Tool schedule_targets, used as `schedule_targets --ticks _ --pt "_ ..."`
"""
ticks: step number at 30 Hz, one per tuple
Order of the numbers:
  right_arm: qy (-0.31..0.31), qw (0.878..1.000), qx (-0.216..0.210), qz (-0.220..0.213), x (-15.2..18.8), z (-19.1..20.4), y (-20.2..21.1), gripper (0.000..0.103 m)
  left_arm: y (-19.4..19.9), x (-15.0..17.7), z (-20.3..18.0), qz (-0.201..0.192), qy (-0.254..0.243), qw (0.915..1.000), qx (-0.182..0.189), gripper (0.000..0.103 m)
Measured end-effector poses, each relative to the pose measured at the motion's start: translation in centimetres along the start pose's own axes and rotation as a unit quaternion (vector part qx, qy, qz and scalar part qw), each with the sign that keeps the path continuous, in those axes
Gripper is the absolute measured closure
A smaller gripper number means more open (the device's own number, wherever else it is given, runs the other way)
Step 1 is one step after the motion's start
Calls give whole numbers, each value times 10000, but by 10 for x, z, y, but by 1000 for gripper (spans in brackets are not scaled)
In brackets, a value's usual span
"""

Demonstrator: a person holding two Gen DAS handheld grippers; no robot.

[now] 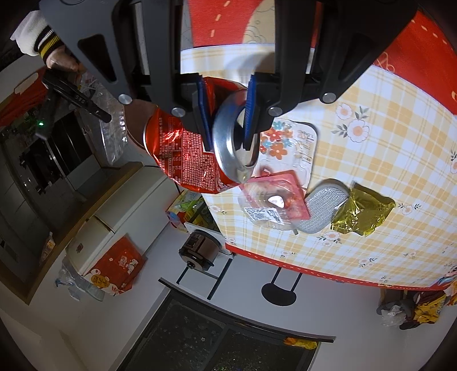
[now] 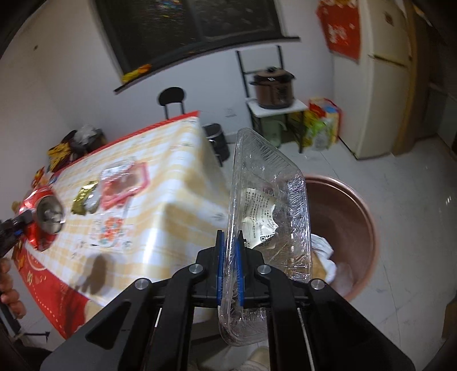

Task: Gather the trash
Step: 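Carry the clear plastic container in the right tool into the brown bin and release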

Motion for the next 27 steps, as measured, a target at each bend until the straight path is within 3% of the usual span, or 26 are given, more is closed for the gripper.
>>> schedule_targets --ticks 6,15,17,24,27 --pt "-269 9989 85 369 -5 -49 -32 94 4 9 -18 -102 91 9998 -160 79" --pt "-356 9977 103 571 -19 -78 -59 89 18 24 -31 -261 211 9982 -505 79" --pt "-372 9976 74 584 -23 -82 -61 71 19 25 -34 -288 233 9979 -537 79" --pt "-395 9988 11 280 -36 -92 -42 46 6 21 -54 -252 78 9986 -455 79" --pt "-398 9992 72 61 -41 -96 -24 29 -6 18 -68 -164 -65 9992 -357 79"
Point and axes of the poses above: each gripper's, at about its wrist camera, not at the fingertips, and y roughly against the way its jaws point, z to its left, x to its underside, the point moved 1 cm from there along -y, roughly the way its jaws point, and after that the axes turned 4 degrees about x, right-handed, at the moved point
